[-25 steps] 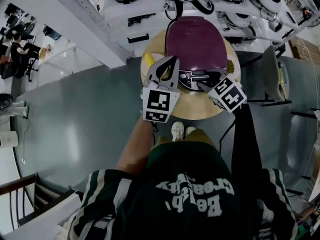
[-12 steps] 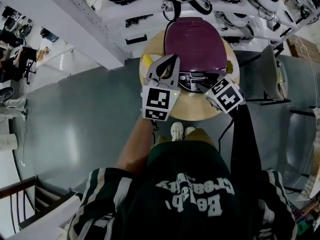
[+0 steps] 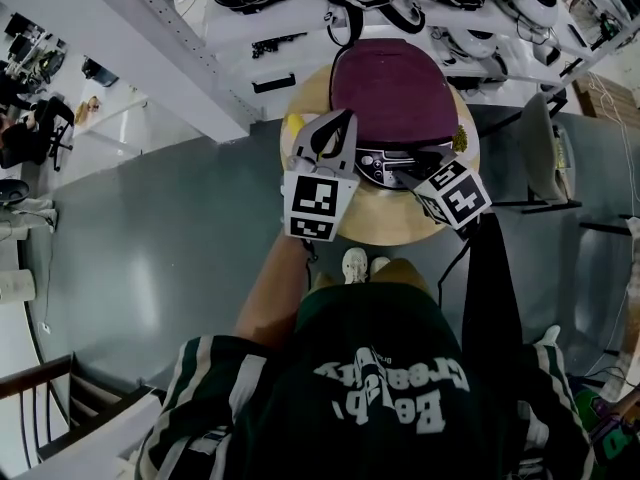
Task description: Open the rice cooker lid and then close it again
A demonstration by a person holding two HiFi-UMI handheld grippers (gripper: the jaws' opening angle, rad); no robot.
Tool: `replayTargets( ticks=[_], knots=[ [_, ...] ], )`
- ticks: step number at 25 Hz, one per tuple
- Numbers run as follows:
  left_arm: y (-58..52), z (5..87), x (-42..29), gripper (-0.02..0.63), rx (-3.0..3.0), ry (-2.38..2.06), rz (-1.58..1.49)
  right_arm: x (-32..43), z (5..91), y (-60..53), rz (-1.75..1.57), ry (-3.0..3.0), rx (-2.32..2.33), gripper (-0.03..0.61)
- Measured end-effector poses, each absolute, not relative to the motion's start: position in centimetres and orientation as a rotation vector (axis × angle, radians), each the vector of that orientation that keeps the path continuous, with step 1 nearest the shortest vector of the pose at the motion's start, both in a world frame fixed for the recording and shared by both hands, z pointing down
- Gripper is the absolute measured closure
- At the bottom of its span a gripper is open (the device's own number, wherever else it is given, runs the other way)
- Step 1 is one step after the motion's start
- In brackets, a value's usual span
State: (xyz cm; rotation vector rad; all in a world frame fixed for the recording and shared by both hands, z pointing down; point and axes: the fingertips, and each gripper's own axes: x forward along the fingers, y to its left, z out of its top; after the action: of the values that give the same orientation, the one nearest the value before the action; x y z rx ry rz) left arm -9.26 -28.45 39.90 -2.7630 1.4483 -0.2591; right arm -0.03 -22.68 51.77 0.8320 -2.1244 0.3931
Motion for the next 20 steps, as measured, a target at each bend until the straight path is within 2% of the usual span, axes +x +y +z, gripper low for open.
replayTargets(
  ticks=[20],
  knots=[
    [-28.1, 40.06, -8.9, 0.614, -2.771, 1.461, -0.277, 0.18, 51.71, -22.81, 0.429, -2.139, 0.828, 0.419]
  ],
)
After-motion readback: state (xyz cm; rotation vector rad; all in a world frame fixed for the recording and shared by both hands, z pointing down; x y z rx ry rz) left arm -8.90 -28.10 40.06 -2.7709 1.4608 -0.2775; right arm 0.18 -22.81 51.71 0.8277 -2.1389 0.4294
